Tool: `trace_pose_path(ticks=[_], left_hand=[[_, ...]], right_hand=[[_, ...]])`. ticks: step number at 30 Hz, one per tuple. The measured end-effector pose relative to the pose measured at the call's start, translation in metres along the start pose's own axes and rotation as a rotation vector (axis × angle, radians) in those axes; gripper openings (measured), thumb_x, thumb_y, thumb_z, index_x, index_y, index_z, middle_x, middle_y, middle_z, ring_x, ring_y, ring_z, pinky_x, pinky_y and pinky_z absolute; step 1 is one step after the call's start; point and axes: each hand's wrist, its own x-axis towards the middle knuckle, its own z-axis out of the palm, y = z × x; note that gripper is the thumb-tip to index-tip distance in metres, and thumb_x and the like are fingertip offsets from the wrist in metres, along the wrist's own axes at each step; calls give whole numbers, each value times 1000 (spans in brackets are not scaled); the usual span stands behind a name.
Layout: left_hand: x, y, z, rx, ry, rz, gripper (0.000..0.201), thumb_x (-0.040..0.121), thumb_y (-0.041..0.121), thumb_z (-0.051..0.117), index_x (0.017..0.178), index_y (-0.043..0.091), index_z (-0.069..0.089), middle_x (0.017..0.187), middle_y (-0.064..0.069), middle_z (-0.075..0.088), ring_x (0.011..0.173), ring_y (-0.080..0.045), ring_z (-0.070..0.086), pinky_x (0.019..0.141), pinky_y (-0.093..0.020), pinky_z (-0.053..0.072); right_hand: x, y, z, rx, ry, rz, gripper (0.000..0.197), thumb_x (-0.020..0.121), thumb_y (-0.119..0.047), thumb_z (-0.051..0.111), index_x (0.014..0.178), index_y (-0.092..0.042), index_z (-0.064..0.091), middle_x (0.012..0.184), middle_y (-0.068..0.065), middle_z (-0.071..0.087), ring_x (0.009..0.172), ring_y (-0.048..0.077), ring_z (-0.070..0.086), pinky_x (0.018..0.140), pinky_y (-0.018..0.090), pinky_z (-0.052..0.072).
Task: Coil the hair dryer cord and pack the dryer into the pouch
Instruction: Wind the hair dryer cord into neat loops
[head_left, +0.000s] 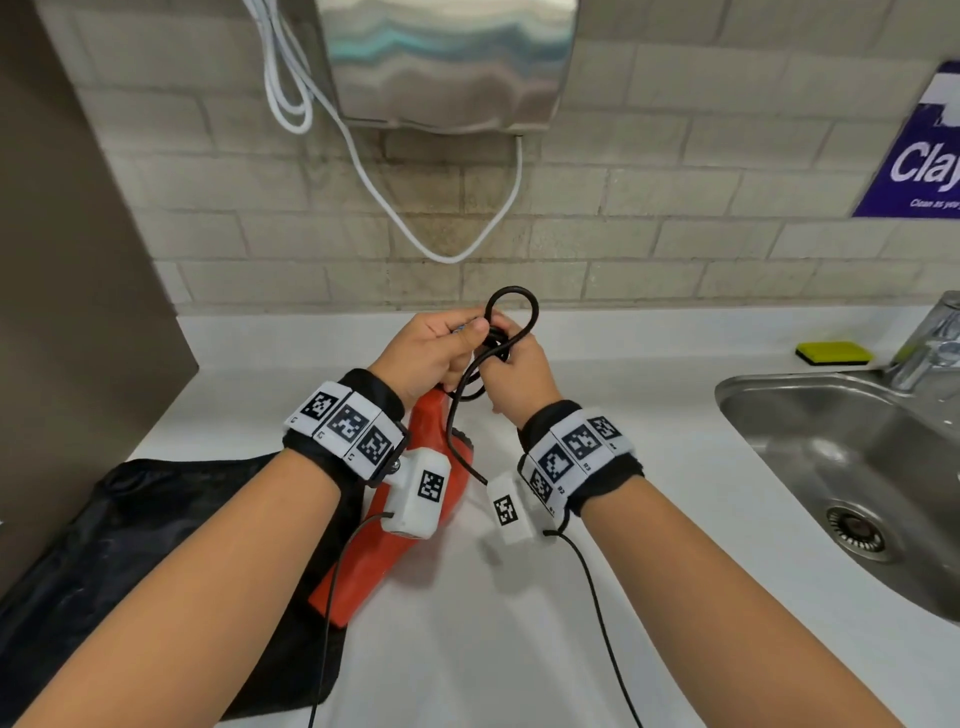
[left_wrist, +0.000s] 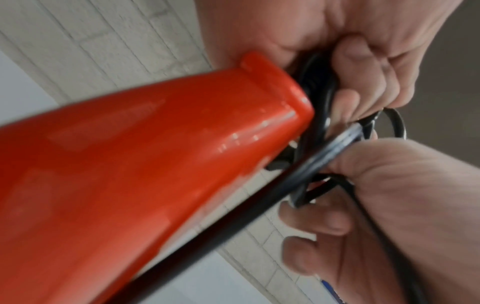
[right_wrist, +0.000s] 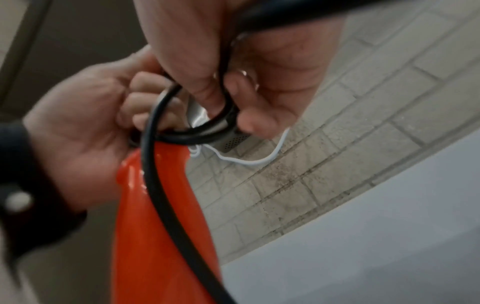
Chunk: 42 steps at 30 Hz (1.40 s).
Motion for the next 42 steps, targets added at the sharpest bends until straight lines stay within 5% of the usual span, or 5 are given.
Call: trace_pose_path(ticks=[14, 19, 29, 36, 42], left_hand=[[-3, -5, -2, 96, 59, 119, 20, 97, 14, 38, 93, 21, 57, 74, 3, 58, 31, -2, 33, 38, -15, 31], [-1, -7, 2, 126, 99, 148, 22, 96, 11, 40, 105, 22, 57, 73, 2, 57, 31, -2, 31, 39, -16, 29], [-6, -4, 2, 121, 152, 172, 22, 96, 9, 40, 108, 18, 55, 79, -2, 56, 32, 0, 40, 42, -5, 33], [-5, -6, -8, 104, 188, 153, 21, 96, 14, 41, 106, 23, 57, 79, 0, 56, 31, -3, 34, 39, -12, 32], [-6, -5, -4, 106, 142, 148, 31, 96, 11, 41, 119, 31, 49, 78, -1, 56, 32, -3, 32, 39, -13, 30]], right_hand=[[-12, -6, -46, -322, -431, -43, 10, 74, -31, 46, 82, -36, 50, 90, -16, 39, 86, -3, 43, 81, 18, 36], [-9, 15, -72, -681, -272, 34, 32, 91, -39, 40, 104, -12, 53, 101, 5, 52, 105, 31, 47, 94, 45, 38], [-17, 72, -89, -981, -114, 539, 33, 98, -28, 26, 103, -9, 52, 98, 9, 57, 98, 33, 56, 84, 38, 43], [-27, 85, -68, -1288, -666, 721, 35, 97, -16, 33, 124, -5, 51, 132, 12, 54, 111, 28, 53, 95, 34, 40], [-24, 53, -37, -401, -366, 229, 48, 93, -7, 42, 135, -29, 36, 127, -1, 51, 84, 9, 53, 85, 23, 41]])
